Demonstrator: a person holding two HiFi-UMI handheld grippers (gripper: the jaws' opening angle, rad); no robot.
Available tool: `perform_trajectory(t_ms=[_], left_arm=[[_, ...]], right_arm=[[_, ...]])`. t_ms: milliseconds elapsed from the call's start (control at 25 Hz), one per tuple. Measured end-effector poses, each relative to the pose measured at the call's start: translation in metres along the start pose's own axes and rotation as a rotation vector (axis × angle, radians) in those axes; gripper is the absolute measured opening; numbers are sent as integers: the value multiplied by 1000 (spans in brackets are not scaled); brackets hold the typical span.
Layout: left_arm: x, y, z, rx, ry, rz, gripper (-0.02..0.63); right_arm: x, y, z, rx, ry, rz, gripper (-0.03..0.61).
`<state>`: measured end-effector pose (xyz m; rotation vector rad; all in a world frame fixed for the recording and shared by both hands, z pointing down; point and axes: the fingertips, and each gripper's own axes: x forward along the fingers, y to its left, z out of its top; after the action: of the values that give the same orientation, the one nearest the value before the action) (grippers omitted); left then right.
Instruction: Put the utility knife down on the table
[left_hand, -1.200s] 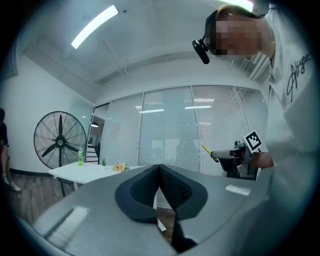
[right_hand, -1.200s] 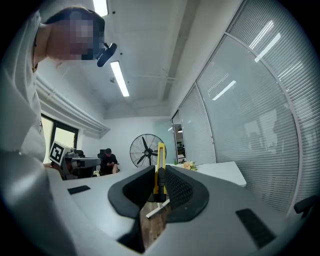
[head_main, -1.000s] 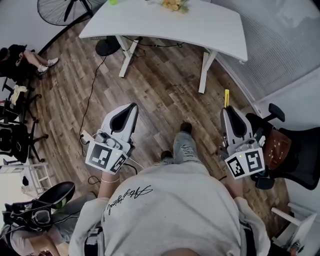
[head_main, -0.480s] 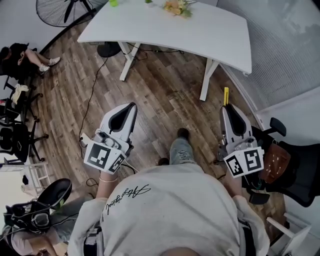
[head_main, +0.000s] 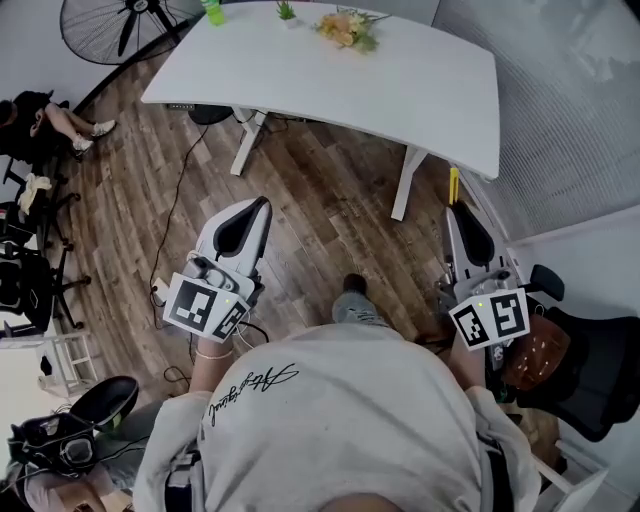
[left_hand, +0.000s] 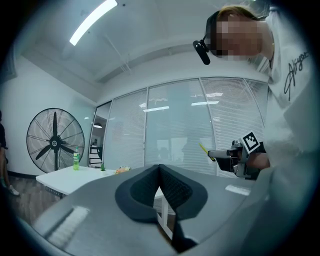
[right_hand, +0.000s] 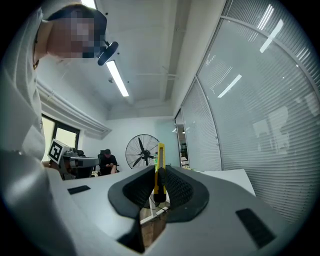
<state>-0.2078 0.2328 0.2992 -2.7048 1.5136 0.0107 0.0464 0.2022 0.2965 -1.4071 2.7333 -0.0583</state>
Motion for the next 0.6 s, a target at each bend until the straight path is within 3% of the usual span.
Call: perform_trajectory(t_ms=[600], left_arm=[[97,12,2,15,-5,25,-2]], right_arm=[[59,-81,5,4,2,57,64]])
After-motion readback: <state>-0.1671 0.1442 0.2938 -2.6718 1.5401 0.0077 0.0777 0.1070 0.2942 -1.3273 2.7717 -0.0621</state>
